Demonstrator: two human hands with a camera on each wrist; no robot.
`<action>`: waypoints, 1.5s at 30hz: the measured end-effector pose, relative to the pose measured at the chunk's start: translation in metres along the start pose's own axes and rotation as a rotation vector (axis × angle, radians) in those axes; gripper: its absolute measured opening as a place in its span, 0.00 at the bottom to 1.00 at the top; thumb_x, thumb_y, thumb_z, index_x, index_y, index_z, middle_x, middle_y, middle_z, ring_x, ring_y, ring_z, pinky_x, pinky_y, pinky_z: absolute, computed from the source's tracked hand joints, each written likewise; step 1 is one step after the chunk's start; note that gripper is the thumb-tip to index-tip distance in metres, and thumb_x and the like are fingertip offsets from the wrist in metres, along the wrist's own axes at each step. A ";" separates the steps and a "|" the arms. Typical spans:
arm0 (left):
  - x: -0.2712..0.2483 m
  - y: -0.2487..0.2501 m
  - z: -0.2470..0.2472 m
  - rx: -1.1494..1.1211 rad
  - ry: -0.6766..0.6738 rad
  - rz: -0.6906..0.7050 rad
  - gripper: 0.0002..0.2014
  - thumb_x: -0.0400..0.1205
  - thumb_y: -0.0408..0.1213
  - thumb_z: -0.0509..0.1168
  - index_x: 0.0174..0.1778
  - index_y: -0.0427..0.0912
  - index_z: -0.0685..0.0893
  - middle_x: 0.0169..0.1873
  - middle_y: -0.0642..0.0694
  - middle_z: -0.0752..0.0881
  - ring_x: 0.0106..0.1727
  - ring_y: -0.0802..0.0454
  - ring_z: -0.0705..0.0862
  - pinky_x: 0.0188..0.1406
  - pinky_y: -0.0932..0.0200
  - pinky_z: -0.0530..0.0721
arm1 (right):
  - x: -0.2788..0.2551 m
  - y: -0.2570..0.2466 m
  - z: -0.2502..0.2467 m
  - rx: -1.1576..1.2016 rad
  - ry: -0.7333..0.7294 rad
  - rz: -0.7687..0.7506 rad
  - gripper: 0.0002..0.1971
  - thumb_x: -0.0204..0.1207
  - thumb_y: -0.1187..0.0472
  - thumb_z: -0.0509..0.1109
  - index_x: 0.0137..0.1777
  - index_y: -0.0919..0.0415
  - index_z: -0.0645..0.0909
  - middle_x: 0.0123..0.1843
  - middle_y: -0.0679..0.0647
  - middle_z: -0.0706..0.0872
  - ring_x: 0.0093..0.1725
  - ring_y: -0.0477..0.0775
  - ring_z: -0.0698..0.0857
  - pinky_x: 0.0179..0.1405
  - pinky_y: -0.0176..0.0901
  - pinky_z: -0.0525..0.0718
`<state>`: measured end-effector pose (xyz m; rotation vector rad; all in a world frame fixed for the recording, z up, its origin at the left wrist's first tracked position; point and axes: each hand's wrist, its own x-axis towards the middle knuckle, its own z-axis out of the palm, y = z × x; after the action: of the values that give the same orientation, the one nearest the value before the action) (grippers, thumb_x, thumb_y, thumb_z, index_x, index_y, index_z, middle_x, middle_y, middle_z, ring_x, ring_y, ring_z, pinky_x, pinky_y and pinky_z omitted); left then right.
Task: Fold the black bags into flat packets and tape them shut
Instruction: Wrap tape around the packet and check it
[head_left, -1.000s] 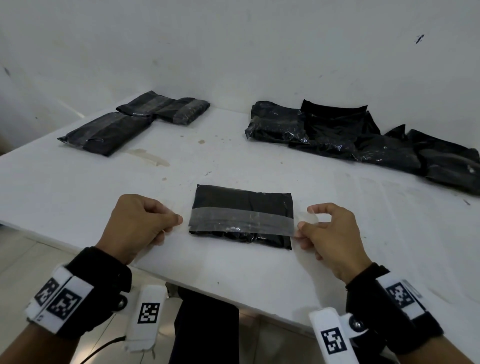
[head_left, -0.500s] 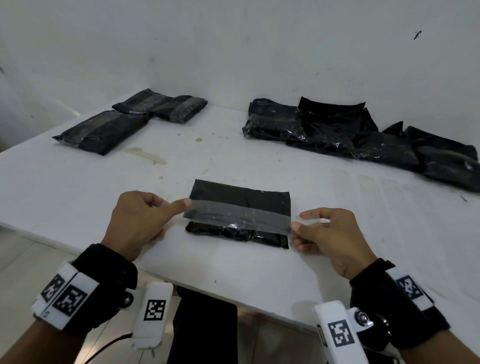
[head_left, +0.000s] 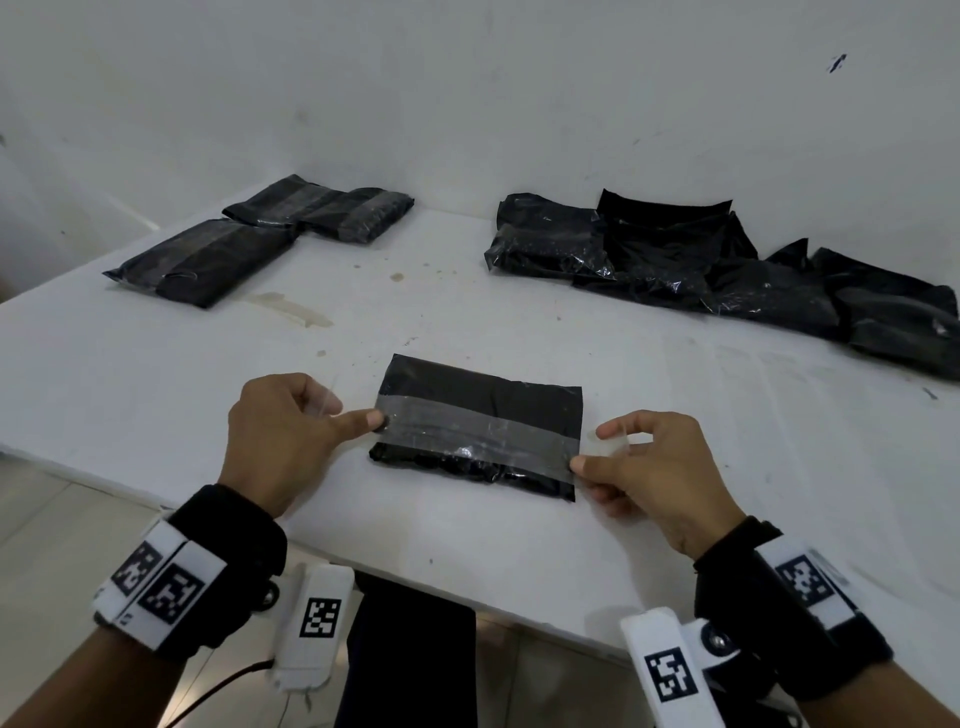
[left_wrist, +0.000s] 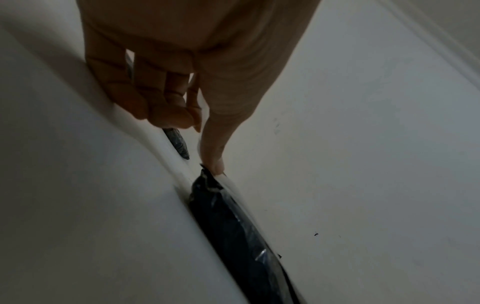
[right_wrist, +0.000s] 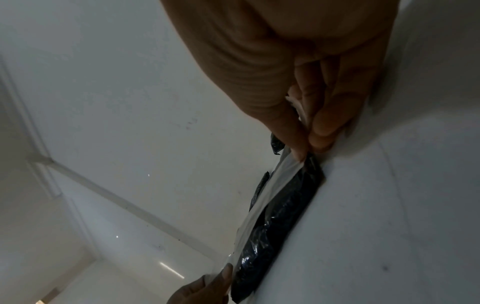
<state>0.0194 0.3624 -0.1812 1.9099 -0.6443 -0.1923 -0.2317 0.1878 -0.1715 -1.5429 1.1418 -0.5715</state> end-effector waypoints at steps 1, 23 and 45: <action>-0.001 0.001 0.001 0.019 0.002 0.008 0.20 0.62 0.45 0.86 0.31 0.37 0.82 0.26 0.44 0.80 0.29 0.50 0.76 0.32 0.58 0.73 | -0.001 0.000 0.000 -0.028 -0.001 -0.012 0.19 0.64 0.69 0.85 0.51 0.65 0.81 0.30 0.65 0.89 0.23 0.58 0.83 0.22 0.41 0.80; -0.002 0.002 0.004 0.387 -0.062 -0.097 0.36 0.60 0.58 0.83 0.59 0.47 0.77 0.42 0.45 0.85 0.51 0.41 0.83 0.53 0.41 0.83 | -0.003 0.004 0.006 -0.459 -0.020 -0.243 0.25 0.62 0.55 0.87 0.56 0.54 0.79 0.34 0.55 0.84 0.35 0.55 0.81 0.37 0.41 0.78; -0.033 0.059 0.038 0.483 -0.541 0.681 0.03 0.80 0.36 0.70 0.47 0.48 0.88 0.45 0.57 0.79 0.49 0.55 0.75 0.47 0.52 0.79 | -0.003 0.010 0.003 -0.409 -0.013 -0.213 0.24 0.65 0.56 0.85 0.57 0.55 0.78 0.40 0.58 0.85 0.40 0.60 0.83 0.41 0.48 0.85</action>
<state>-0.0442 0.3314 -0.1502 1.9655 -1.7945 -0.1169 -0.2340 0.1924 -0.1809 -2.0337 1.1394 -0.4853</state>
